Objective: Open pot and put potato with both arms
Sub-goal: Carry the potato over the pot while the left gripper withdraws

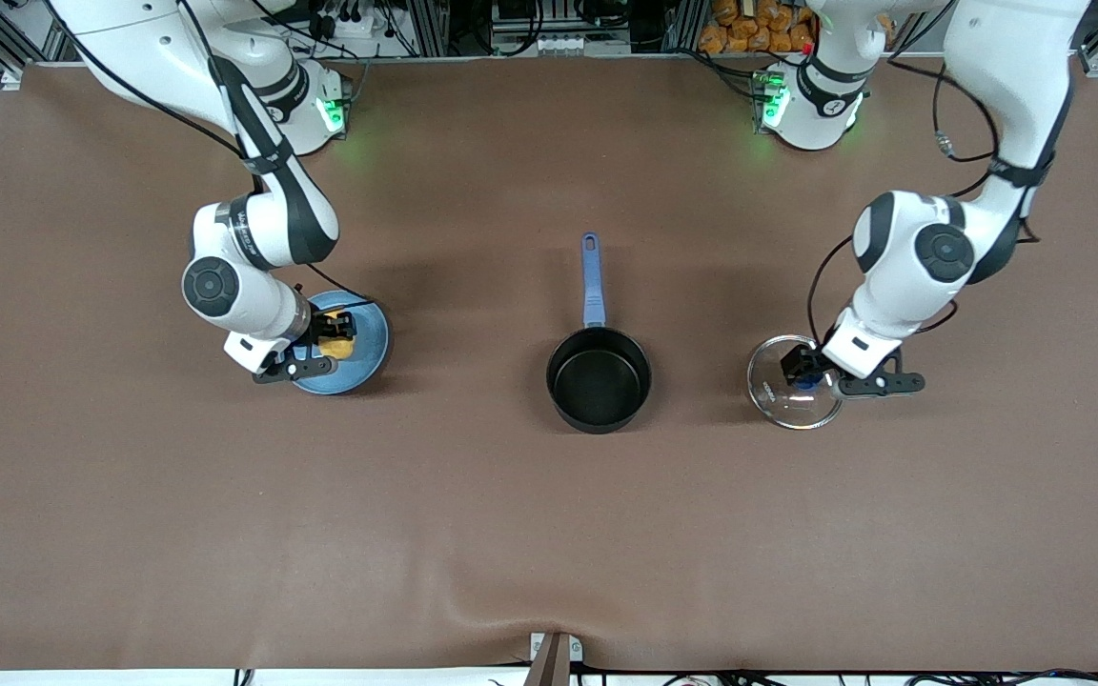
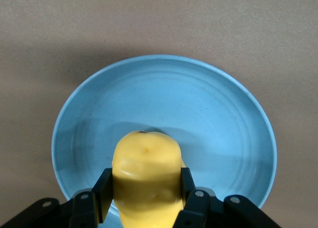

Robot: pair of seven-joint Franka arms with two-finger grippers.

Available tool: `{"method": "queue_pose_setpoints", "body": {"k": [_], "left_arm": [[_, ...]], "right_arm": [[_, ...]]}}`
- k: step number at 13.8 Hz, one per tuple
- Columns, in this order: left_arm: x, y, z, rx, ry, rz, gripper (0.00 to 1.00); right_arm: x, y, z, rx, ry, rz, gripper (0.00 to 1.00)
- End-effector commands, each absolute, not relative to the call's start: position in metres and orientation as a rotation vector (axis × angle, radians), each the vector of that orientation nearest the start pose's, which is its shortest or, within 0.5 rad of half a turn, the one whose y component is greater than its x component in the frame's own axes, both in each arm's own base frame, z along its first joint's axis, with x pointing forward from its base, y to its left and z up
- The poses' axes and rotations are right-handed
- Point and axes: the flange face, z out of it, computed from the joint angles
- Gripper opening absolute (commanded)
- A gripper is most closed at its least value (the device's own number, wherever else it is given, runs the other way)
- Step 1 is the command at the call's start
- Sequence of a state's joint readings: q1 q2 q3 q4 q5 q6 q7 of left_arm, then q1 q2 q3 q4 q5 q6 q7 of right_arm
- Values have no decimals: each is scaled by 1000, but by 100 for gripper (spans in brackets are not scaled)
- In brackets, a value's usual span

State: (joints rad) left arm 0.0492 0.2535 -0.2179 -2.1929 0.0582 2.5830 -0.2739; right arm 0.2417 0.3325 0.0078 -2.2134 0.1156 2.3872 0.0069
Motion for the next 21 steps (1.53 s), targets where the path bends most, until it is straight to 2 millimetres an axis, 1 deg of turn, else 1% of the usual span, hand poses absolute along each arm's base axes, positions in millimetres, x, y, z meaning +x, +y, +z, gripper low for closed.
{"method": "queue_pose_setpoints", "body": {"k": [1, 2, 3, 4, 6, 7, 8, 9, 10, 11, 12, 14, 15, 16, 18, 20, 21], "left_arm": [[565, -92, 394, -3131, -93, -188, 100], [564, -92, 427, -3119, -91, -175, 100], [564, -90, 456, -3110, -100, -152, 100], [566, -89, 485, -3111, -103, -122, 100], [570, -87, 537, -3118, -102, -50, 100], [570, -85, 562, -3130, -103, -31, 100], [569, -83, 577, -3140, -97, -26, 100], [568, -81, 586, -3141, -100, -25, 100], [567, -80, 587, -3140, -95, -14, 100], [566, -80, 590, -3142, -96, -18, 100], [566, -80, 589, -3147, -99, -4, 100], [565, -79, 590, -3149, -104, 1, 100], [566, -78, 589, -3150, -107, 4, 100], [566, -78, 589, -3150, -105, 4, 100], [565, -78, 588, -3149, -104, 16, 100], [564, -73, 590, -3165, -105, 23, 100], [565, -63, 591, -3183, -98, 28, 100]], "right_arm": [[524, 146, 242, -3059, -228, 234, 0], [538, 153, 261, -3054, -226, 259, 0], [554, 162, 285, -3050, -210, 276, 0], [566, 177, 313, -3049, -191, 281, 0], [588, 224, 351, -3045, -159, 241, 0], [598, 248, 366, -3031, -109, 211, 0], [604, 278, 378, -2992, -72, 198, 0], [612, 303, 386, -2951, -53, 185, 0], [616, 335, 390, -2922, -41, 172, 0], [617, 359, 391, -2912, -24, 158, 0], [618, 388, 395, -2902, -33, 125, 0], [618, 438, 390, -2882, -33, 82, 0], [616, 458, 385, -2875, -19, 70, 0], [618, 469, 380, -2865, 6, 61, 0], [610, 495, 366, -2840, 25, 13, 0], [598, 525, 335, -2814, 54, -41, 0], [594, 534, 323, -2811, 45, -54, 0]]}}
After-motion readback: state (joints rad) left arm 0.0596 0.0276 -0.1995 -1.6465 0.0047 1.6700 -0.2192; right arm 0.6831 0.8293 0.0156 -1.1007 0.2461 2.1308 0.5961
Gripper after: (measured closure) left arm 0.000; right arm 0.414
